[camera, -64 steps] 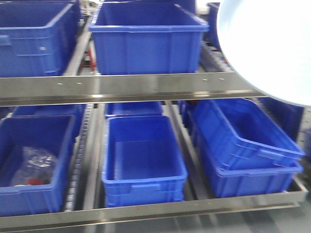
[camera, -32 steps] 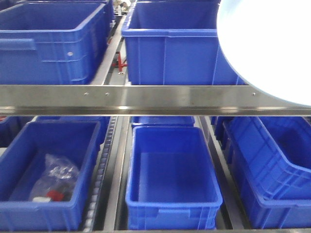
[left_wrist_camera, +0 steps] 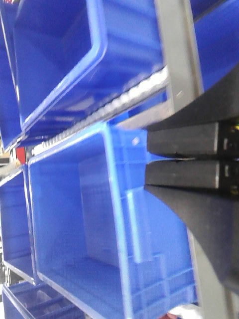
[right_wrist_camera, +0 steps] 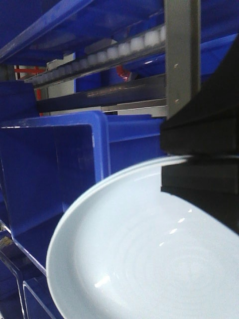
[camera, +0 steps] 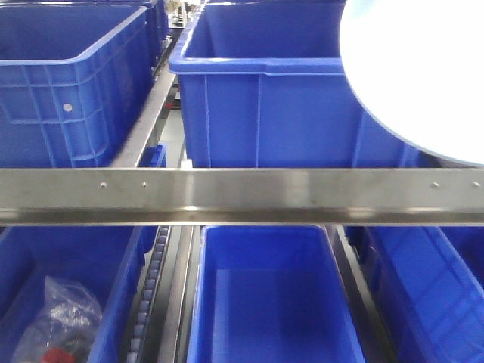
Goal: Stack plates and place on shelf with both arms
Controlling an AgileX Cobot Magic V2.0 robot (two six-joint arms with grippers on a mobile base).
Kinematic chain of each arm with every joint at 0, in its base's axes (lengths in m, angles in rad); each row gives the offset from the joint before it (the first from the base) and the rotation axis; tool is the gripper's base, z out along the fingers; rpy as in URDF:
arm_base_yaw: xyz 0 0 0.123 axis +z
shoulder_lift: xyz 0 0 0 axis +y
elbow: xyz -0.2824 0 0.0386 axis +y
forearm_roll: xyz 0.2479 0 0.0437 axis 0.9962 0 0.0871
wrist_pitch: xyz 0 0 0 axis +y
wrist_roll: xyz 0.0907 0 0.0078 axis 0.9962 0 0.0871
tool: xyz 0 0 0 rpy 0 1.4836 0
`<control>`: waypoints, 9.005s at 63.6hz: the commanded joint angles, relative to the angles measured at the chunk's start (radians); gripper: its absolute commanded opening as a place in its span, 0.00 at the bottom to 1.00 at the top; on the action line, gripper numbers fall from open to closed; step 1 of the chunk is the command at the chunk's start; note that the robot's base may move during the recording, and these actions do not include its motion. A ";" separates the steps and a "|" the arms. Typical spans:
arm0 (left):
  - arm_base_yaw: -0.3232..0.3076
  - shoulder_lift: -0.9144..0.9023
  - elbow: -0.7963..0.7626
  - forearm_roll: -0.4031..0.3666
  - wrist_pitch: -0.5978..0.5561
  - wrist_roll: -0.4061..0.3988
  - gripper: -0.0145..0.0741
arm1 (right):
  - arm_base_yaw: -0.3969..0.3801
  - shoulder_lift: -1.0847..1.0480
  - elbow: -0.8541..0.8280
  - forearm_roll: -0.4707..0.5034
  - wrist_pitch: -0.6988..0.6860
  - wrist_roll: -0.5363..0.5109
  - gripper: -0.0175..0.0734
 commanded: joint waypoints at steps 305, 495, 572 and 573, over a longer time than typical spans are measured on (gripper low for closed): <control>-0.007 0.006 -0.031 0.000 -0.085 -0.011 0.26 | -0.004 0.118 -0.347 -0.064 0.269 -0.003 0.23; 0.116 -0.172 0.268 0.000 -0.316 -0.011 0.26 | -0.128 -0.564 0.316 -0.073 0.124 -0.010 0.23; 0.096 -0.439 0.321 0.000 -0.017 -0.011 0.26 | -0.128 -0.564 0.316 -0.073 0.130 -0.010 0.23; 0.096 -0.439 0.321 0.000 -0.017 -0.011 0.26 | -0.128 -0.564 0.316 -0.073 0.130 -0.010 0.23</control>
